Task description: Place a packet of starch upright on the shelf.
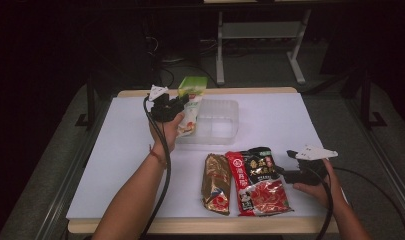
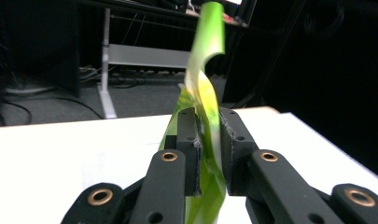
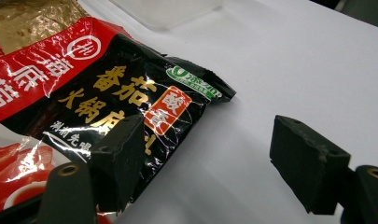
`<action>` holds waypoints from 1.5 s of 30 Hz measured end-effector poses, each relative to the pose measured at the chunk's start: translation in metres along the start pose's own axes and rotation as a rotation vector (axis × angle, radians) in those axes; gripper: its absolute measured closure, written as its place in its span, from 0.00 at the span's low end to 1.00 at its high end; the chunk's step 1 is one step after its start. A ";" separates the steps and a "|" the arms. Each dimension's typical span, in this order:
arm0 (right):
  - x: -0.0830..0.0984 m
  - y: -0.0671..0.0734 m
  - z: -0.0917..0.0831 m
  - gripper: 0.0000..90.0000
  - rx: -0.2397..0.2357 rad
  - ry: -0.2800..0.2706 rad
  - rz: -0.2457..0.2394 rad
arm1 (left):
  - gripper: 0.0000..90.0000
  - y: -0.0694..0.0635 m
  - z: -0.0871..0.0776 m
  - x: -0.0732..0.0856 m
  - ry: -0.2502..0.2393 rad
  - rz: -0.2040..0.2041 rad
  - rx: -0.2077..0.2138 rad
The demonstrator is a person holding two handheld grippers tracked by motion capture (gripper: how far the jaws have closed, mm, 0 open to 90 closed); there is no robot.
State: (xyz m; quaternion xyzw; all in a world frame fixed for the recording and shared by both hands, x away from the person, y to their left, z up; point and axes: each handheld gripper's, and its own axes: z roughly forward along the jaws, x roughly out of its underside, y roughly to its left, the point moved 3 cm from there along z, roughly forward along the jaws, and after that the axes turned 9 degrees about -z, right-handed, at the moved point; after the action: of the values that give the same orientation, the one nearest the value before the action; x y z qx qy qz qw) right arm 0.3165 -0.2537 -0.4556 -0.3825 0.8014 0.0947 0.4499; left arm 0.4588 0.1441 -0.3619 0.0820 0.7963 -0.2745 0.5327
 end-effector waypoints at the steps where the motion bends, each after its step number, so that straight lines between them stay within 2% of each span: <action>1: 0.000 0.000 0.000 0.29 0.001 0.000 -0.001 | 0.87 0.003 0.001 0.000 0.049 0.024 0.016; 2: 0.000 0.000 0.000 0.29 0.001 0.000 0.001 | 0.87 0.006 0.001 0.002 0.085 0.050 0.010; 4: 0.000 0.000 0.001 0.29 -0.001 0.003 0.000 | 0.87 0.011 -0.001 0.003 0.132 0.087 0.049; 6: 0.000 0.000 0.001 0.29 -0.001 0.005 -0.001 | 0.92 0.012 -0.004 0.004 0.152 0.137 0.058; 7: 0.000 0.000 0.001 0.29 -0.001 0.007 -0.002 | 0.97 0.011 -0.005 0.005 0.169 0.172 0.067; 10: 0.000 0.000 0.002 0.29 -0.001 0.010 -0.001 | 0.99 0.005 -0.006 0.010 0.197 0.289 0.063; 12: 0.000 0.001 0.002 0.29 -0.005 0.010 -0.005 | 0.99 0.005 -0.006 0.016 0.222 0.303 0.088; 13: 0.000 0.001 0.002 0.29 -0.005 0.012 -0.006 | 0.99 0.006 -0.006 0.020 0.225 0.315 0.076; 14: 0.000 0.002 0.002 0.29 -0.004 0.015 -0.006 | 0.99 0.007 -0.005 0.022 0.223 0.318 0.072; 20: 0.001 0.002 0.002 0.29 -0.004 0.021 -0.008 | 0.99 0.019 -0.004 0.030 0.220 0.273 0.098; 22: 0.002 0.002 0.002 0.29 -0.002 0.026 -0.008 | 0.98 0.017 -0.006 0.030 0.217 0.288 0.092; 23: 0.002 0.002 0.003 0.29 -0.002 0.026 -0.008 | 0.97 0.015 -0.007 0.031 0.214 0.313 0.112; 25: 0.002 0.002 0.003 0.29 -0.002 0.028 -0.013 | 0.94 0.014 -0.009 0.033 0.214 0.361 0.094; 26: 0.002 0.002 0.003 0.29 -0.002 0.028 -0.013 | 0.94 0.015 -0.010 0.034 0.213 0.364 0.100; 28: 0.002 0.002 0.004 0.29 -0.002 0.030 -0.010 | 0.97 0.017 -0.011 0.035 0.213 0.339 0.116; 30: 0.002 0.002 0.004 0.29 -0.004 0.030 -0.013 | 0.96 0.018 -0.010 0.034 0.215 0.322 0.118; 32: 0.001 0.003 0.005 0.29 -0.004 0.032 -0.013 | 0.85 0.017 -0.006 0.031 0.235 0.342 0.085; 34: 0.000 0.004 0.005 0.29 -0.006 0.035 -0.020 | 0.73 0.013 -0.003 0.027 0.235 0.356 0.080; 35: 0.000 0.004 0.005 0.29 -0.008 0.032 -0.022 | 0.66 0.010 0.000 0.022 0.233 0.374 0.052; 37: 0.000 0.004 0.004 0.29 -0.009 0.031 -0.023 | 0.63 0.009 0.003 0.019 0.241 0.371 0.055; 38: 0.001 0.003 0.005 0.29 -0.009 0.033 -0.022 | 0.57 0.008 0.006 0.017 0.255 0.375 0.043; 39: 0.001 0.003 0.005 0.29 -0.008 0.033 -0.017 | 0.54 0.008 0.011 0.016 0.273 0.369 0.034; 41: 0.002 0.002 0.005 0.29 -0.009 0.035 -0.018 | 0.45 0.007 0.019 0.014 0.321 0.360 0.048; 43: 0.002 0.003 0.005 0.29 -0.009 0.035 -0.020 | 0.42 0.006 0.029 0.015 0.356 0.377 0.012; 45: 0.002 0.003 0.004 0.29 -0.010 0.034 -0.023 | 0.41 0.007 0.035 0.016 0.374 0.377 0.001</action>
State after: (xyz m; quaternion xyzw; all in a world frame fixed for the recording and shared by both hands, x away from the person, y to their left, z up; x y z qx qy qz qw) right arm 0.3167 -0.2504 -0.4599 -0.3955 0.8039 0.0870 0.4356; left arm 0.4827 0.1288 -0.3886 0.2785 0.8514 -0.1508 0.4182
